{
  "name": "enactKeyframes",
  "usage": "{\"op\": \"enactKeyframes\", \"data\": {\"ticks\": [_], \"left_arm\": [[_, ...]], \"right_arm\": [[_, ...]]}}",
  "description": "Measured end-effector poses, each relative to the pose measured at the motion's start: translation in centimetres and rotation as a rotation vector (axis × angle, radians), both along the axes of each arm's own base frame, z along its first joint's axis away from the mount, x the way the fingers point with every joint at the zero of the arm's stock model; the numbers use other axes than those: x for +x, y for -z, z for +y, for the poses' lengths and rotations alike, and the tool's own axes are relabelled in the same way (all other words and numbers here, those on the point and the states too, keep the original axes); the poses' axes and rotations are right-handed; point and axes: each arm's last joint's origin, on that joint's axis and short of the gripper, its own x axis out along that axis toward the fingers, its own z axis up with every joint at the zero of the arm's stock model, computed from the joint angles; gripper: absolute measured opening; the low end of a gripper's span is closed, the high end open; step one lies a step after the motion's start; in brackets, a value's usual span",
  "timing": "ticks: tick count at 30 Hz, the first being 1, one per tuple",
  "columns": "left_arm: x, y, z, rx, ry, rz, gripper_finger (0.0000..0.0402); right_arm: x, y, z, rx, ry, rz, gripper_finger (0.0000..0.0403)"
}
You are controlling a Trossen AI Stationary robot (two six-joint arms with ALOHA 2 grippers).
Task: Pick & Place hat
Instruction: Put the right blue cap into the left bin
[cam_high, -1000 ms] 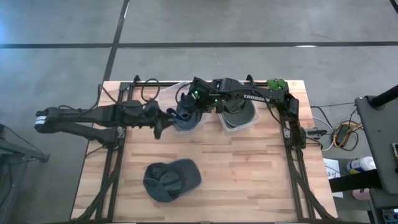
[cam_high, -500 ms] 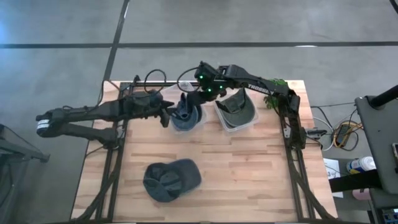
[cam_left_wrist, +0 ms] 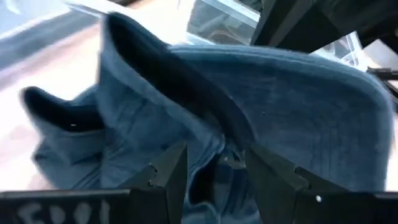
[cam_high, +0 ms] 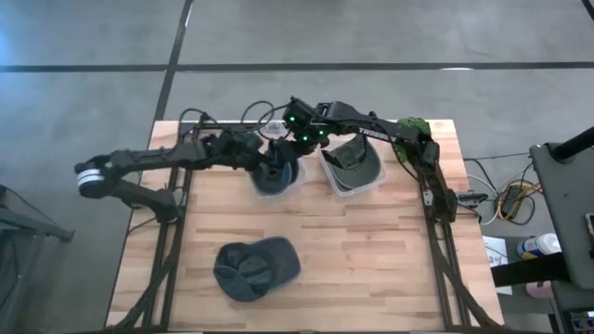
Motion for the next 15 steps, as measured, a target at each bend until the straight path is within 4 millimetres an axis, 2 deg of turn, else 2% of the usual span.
{"op": "enactKeyframes", "data": {"ticks": [10, 15], "left_arm": [[4.0, 1.3, 1.7, 0.028, 0.042, 0.007, 0.0154], [5.3, 3.6, 2.4, -0.003, 0.04, 0.091, 0.0154]], "right_arm": [[-0.2, 0.3, -0.7, -0.026, -0.008, 0.018, 0.0063], [-0.8, -0.2, -0.4, -0.016, -0.027, 0.048, 0.0061]]}}
